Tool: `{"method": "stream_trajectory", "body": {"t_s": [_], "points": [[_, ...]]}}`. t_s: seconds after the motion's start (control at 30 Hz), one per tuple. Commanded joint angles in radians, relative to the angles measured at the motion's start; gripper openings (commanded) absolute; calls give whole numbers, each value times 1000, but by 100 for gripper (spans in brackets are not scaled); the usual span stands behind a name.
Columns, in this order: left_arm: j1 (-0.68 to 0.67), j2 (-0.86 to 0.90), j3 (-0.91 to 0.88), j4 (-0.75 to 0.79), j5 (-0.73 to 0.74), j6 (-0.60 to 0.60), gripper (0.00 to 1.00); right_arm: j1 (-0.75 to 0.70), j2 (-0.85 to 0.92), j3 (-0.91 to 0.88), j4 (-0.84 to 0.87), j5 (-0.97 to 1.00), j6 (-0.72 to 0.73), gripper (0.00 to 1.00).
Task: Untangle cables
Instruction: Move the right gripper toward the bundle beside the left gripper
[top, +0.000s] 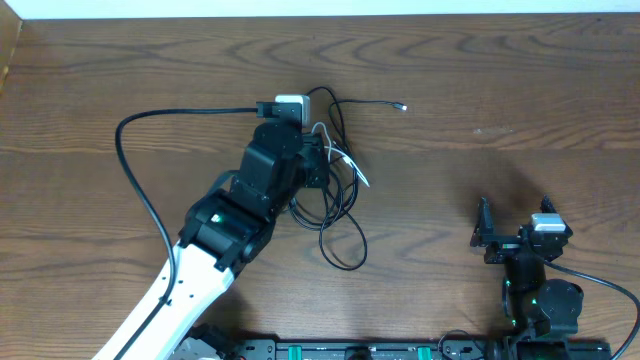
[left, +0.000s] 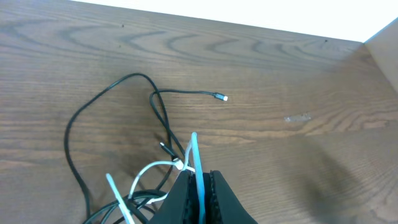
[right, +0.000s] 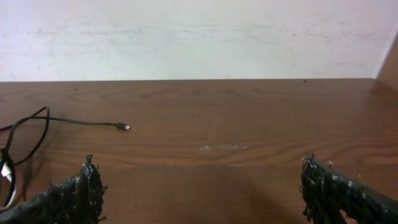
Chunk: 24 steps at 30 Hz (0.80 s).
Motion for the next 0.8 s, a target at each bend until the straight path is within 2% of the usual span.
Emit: {"method": "stream_trajectory", "body": {"t_s": [0.0,0.1,0.2,0.3,0.47,0.63,0.77], "points": [[-2,42,19,26,2,-39,8,13,-5,-3,8,1,-11,99],[-2,80,19,48,22,-89,8,13,-5,-3,29,-62,31,99],[-2,121,19,53,24,-106,8,13,-5,-3,44,-146,145,99],[-2,163,19,49,24,-128,8,13,-5,-3,47,-228,346,99],[-2,219,19,47,23,-232,8,13,-5,-3,30,-380,714,99],[-2,238,19,47,24,-233,8,13,-5,-3,30,-457,851,99],[-2,238,19,50,24,-232,8,14,-4,-3,38,-476,865,99]]}}
